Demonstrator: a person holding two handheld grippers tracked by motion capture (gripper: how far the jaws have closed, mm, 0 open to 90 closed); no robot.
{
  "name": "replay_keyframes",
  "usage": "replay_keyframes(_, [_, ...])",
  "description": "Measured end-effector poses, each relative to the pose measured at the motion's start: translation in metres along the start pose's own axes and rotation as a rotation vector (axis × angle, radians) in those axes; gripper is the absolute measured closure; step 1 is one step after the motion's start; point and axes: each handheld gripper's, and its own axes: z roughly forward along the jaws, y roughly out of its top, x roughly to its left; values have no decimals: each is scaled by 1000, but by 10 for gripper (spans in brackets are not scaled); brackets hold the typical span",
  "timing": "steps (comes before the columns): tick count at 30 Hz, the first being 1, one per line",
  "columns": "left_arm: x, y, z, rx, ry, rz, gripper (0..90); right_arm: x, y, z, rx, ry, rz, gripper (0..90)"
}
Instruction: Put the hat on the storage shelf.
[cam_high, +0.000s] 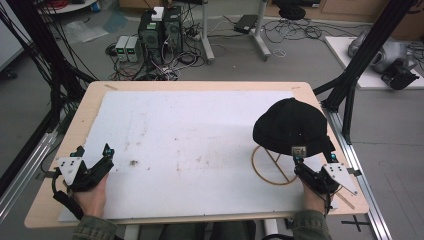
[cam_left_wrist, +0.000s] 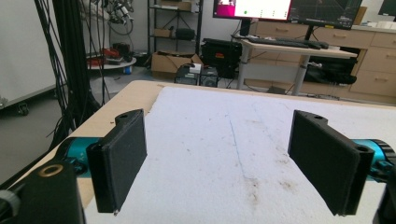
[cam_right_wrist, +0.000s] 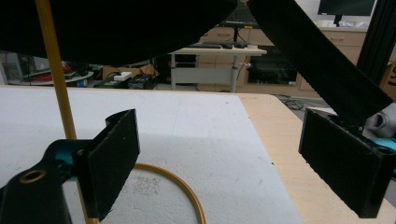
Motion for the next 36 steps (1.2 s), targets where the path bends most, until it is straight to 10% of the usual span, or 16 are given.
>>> replay_keyframes(36, [-4, -3, 0, 4, -27, 2, 200, -2, 0, 0, -1, -10, -9, 116])
